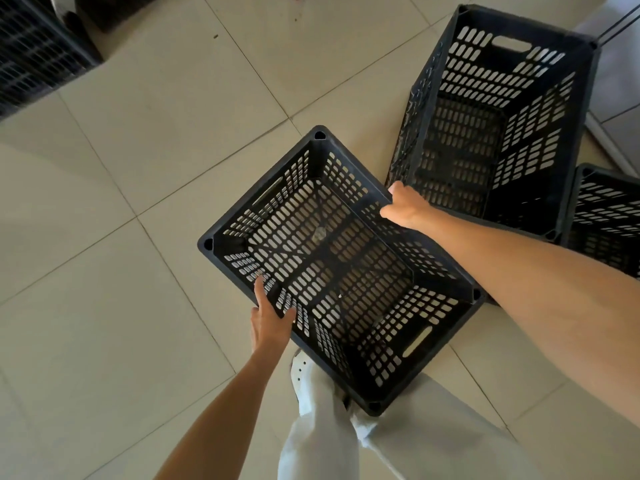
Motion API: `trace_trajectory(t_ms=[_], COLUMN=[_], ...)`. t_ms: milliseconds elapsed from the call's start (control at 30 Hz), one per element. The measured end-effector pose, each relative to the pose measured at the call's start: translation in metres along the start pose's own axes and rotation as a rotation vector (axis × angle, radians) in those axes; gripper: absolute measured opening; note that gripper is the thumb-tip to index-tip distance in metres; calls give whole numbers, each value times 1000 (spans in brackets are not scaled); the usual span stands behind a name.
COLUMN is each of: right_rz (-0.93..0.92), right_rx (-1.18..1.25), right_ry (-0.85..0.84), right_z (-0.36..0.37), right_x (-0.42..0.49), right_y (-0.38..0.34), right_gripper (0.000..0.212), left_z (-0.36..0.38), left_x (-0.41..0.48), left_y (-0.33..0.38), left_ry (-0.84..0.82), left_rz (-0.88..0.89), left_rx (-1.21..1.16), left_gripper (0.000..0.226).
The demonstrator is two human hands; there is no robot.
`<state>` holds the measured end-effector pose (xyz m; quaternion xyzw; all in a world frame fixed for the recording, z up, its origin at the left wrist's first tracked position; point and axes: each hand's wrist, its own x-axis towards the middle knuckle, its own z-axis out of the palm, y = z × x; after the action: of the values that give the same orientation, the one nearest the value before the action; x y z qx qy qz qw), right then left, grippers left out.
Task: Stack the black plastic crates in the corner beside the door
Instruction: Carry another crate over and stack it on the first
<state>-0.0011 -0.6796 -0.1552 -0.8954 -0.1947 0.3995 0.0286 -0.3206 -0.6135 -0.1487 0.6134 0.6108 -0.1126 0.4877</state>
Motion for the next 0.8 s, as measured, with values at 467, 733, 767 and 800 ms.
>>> trace_trajectory(t_ms=[467,733,767,800], right_rz=[-111,-86,-81,-73], right_rx=[133,176,196,222], right_ry=[150,286,314,339], right_z=[-134,-238,-249,-260], right_x=[-157,-274,-288,-301], right_y=[-37,-58,-58,-59], right_gripper=[48,44,43,42], left_z=[-134,-223,-233,-242], left_x=[-114,-189,-196,-203], left_y=[95,186,198,211], left_ry=[121,152,154,158], left_rz=[156,356,390,425], left_rx=[109,222,241,261], left_gripper=[37,21,21,21])
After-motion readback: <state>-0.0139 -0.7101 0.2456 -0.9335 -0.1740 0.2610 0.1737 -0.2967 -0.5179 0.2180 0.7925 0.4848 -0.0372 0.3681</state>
